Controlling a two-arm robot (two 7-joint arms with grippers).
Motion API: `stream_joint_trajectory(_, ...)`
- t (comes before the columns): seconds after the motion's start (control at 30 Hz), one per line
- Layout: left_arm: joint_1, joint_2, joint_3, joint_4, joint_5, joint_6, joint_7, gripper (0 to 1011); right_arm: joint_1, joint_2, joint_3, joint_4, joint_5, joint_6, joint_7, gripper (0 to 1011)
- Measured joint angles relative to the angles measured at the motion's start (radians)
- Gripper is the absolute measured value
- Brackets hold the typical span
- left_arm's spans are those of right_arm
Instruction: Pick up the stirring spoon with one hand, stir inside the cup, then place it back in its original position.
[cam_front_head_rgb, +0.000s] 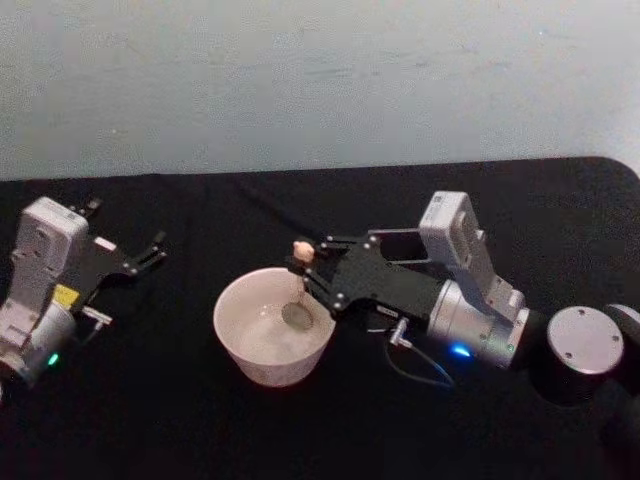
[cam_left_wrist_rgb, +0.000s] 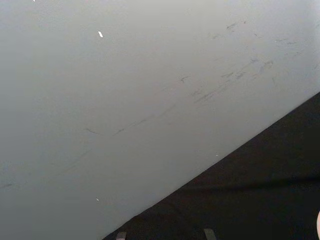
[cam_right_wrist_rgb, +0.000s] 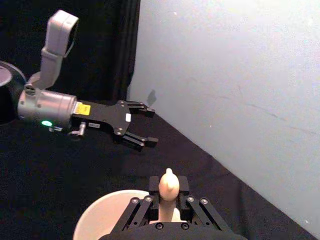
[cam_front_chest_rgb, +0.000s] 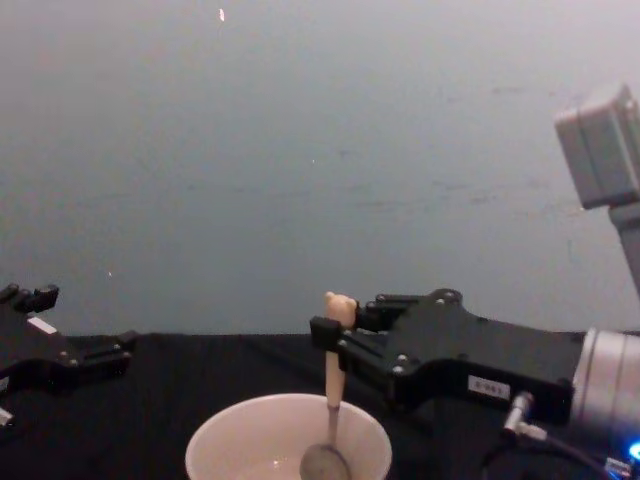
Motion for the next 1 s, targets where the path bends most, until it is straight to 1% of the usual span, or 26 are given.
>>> stream_joint_trajectory(0.27, 0.000, 0.000, 0.000, 0.000, 0.000, 0.000, 0.000, 1001, -0.039, 0.034, -0.001, -0.065, 0.042, 0.022, 0.031, 211)
stream_joint_trajectory(0.47, 0.000, 0.000, 0.000, 0.000, 0.000, 0.000, 0.000, 1002, -0.045, 0.031, -0.021, -0.078, 0.057, 0.032, 0.046, 212)
stream_joint_trajectory(0.57, 0.000, 0.000, 0.000, 0.000, 0.000, 0.000, 0.000, 1001, -0.039, 0.019, -0.035, -0.071, 0.058, 0.032, 0.047, 212)
stream_joint_trajectory(0.73, 0.000, 0.000, 0.000, 0.000, 0.000, 0.000, 0.000, 1001, -0.014, -0.014, -0.052, -0.034, 0.055, 0.028, 0.038, 212)
stream_joint_trajectory(1.0, 0.000, 0.000, 0.000, 0.000, 0.000, 0.000, 0.000, 1001, 0.028, -0.069, -0.056, 0.039, 0.035, 0.017, -0.003, 212)
